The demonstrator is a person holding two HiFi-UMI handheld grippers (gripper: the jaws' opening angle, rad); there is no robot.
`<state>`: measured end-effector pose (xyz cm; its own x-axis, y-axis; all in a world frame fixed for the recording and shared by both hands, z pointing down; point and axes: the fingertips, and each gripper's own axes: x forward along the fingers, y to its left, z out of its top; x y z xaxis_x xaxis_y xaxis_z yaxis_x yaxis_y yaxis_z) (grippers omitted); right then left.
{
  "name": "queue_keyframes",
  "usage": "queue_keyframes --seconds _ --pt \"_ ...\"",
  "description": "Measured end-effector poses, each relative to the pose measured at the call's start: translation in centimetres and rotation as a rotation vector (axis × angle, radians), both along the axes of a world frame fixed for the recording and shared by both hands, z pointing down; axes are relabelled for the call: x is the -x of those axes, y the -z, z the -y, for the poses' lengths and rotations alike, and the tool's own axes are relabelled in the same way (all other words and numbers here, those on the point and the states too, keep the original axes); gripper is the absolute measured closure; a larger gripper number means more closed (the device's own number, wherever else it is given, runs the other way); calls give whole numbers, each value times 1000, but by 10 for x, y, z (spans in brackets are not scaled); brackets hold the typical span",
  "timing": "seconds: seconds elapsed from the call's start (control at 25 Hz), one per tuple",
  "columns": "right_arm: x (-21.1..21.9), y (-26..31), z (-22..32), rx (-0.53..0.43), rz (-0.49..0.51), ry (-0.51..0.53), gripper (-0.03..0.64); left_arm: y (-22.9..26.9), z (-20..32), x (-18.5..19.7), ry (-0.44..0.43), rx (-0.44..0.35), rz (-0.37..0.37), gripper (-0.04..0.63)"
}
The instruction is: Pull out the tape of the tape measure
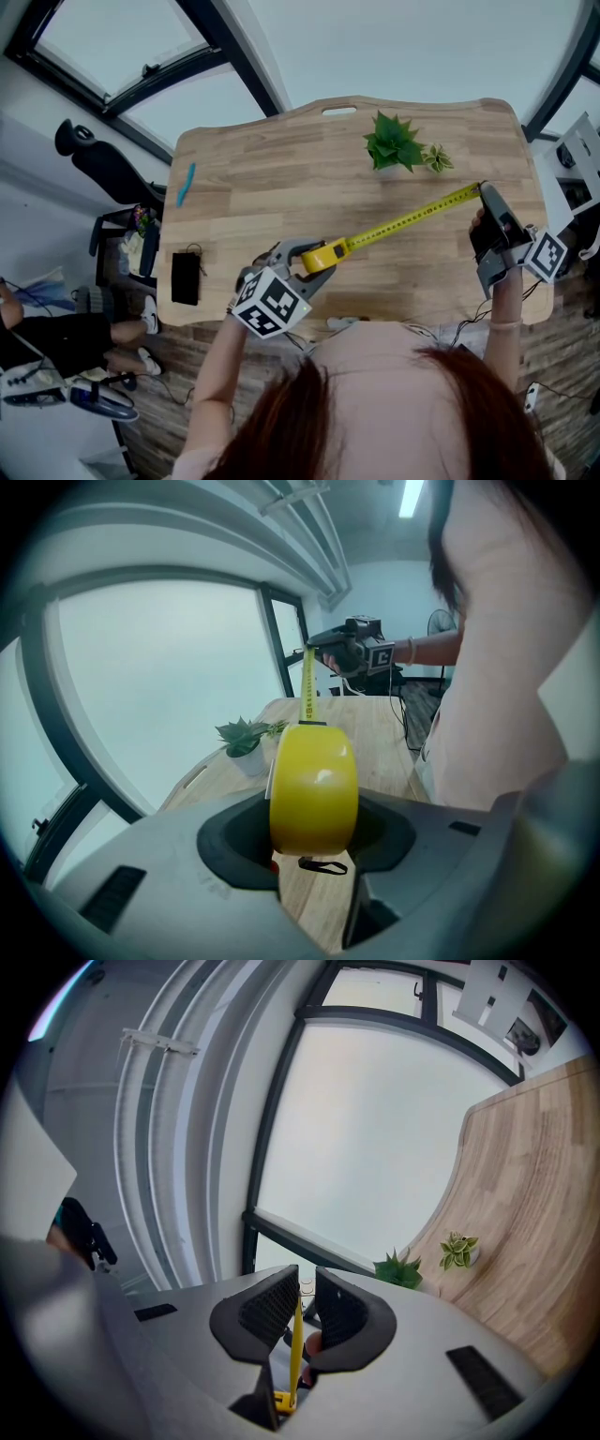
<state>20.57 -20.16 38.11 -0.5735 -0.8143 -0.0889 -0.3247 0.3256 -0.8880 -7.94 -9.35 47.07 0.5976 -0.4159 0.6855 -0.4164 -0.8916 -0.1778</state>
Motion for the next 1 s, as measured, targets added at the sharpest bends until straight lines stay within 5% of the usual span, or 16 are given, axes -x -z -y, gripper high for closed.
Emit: queue_keyframes --seconds 1.0 --pt "54 -18 0 41 18 103 568 3 2 -7 3 1 -26 430"
